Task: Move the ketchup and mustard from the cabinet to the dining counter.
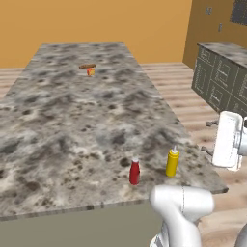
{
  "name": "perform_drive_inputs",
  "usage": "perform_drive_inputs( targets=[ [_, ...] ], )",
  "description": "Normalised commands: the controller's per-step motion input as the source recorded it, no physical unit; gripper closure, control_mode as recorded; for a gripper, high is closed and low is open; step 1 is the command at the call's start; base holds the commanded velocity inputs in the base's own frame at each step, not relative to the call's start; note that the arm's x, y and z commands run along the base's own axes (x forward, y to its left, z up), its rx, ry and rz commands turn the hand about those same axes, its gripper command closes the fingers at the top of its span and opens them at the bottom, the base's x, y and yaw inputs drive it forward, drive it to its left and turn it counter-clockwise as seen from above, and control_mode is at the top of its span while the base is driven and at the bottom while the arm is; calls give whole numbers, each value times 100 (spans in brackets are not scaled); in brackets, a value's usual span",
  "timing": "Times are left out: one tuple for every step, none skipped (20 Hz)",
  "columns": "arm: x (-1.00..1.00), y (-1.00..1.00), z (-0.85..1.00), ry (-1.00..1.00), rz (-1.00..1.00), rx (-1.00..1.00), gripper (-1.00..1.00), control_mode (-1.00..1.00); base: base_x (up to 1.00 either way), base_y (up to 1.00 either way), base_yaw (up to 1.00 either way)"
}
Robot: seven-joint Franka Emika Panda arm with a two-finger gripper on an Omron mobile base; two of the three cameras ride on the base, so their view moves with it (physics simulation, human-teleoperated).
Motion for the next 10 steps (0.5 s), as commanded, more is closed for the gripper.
perform_drive_inputs(
  targets=[
    [-71,0,76,-32,0,-13,-100,-100,0,0,0],
    [-65,0,72,-30,-2,-13,-100,-100,0,0,0],
    [-61,0,69,-28,-8,-13,-100,-100,0,0,0],
    [-55,0,64,-25,-11,-13,-100,-100,0,0,0],
    [-49,0,56,-21,-14,-13,-100,-100,0,0,0],
    [-44,0,56,-18,-17,-13,-100,-100,0,0,0],
    [-38,0,51,-15,-20,-16,-100,-100,0,0,0],
    [-34,0,39,-12,-23,-17,-100,-100,0,0,0],
    [-26,0,26,-8,-29,-19,-100,-100,0,0,0],
    [-12,-16,7,-3,-33,-18,-100,-100,0,0,0]
  ],
)
